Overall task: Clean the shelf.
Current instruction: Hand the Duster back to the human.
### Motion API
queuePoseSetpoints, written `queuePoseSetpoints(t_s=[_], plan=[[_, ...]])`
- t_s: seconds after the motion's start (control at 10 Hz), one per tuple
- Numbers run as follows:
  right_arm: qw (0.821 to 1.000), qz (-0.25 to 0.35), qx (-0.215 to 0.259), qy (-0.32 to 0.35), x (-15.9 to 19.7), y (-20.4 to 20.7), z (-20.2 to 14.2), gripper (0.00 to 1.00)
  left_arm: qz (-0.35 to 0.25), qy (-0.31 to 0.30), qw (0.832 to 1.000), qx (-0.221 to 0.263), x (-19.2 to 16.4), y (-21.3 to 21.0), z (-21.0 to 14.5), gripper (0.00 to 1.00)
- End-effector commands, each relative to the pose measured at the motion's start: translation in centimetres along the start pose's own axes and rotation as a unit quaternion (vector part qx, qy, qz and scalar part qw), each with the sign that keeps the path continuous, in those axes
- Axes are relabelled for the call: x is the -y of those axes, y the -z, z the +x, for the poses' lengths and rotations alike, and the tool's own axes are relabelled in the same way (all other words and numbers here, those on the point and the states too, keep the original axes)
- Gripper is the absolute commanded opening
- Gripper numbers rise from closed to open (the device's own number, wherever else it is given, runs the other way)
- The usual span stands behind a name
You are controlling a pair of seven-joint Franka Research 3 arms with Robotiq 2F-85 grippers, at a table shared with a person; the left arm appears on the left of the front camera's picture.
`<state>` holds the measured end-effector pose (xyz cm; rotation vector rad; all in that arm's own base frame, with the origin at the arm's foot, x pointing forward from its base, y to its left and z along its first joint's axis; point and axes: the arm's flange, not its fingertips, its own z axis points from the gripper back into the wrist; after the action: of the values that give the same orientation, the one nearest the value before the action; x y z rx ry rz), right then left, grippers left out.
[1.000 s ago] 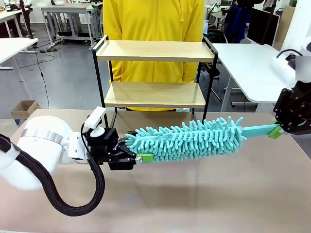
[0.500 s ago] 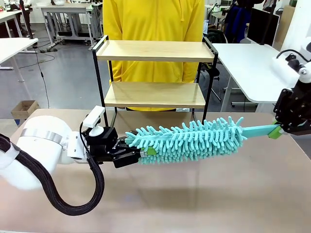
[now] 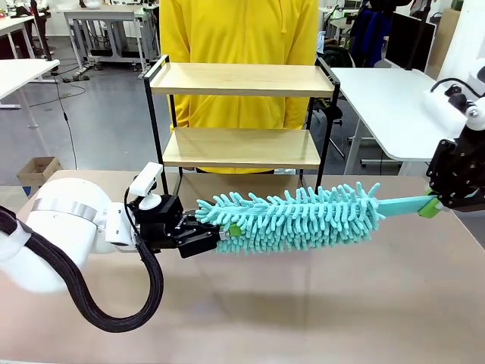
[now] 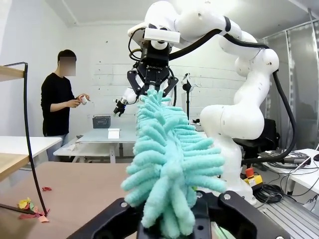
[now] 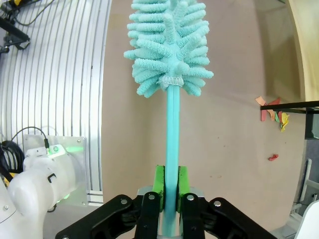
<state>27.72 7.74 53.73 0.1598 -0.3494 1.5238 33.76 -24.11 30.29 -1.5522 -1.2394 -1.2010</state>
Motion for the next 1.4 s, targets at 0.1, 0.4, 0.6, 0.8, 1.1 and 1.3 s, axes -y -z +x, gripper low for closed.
queuePoseSetpoints(t_s=[0.1, 0.4, 0.6, 0.8, 1.1, 1.3], plan=[[0.999, -0.003, 0.046, 0.010, -0.5, -1.6, -0.7, 0.98, -0.003, 0.002, 1.000, 0.000, 0.2, 0.1, 0.1, 0.00], [0.989, -0.030, 0.140, 0.043, -2.5, -6.7, -3.9, 1.00, -0.003, 0.002, 1.000, 0.000, 0.2, 0.1, 0.1, 0.00], [0.974, -0.058, 0.197, 0.092, -3.7, -9.1, -7.1, 1.00, -0.003, 0.002, 1.000, 0.000, 0.2, 0.1, 0.1, 0.00], [0.956, -0.091, 0.241, 0.141, -5.2, -10.8, -10.8, 1.00, -0.003, 0.002, 1.000, 0.000, 0.2, 0.1, 0.1, 0.00], [0.959, -0.093, 0.232, 0.134, -5.0, -11.8, -11.5, 1.00, -0.003, 0.002, 1.000, 0.000, 0.2, 0.1, 0.1, 0.00], [0.959, -0.093, 0.232, 0.134, -5.0, -11.8, -11.5, 1.00, -0.001, 0.007, 1.000, -0.011, 0.2, -0.1, 2.0, 0.17]])
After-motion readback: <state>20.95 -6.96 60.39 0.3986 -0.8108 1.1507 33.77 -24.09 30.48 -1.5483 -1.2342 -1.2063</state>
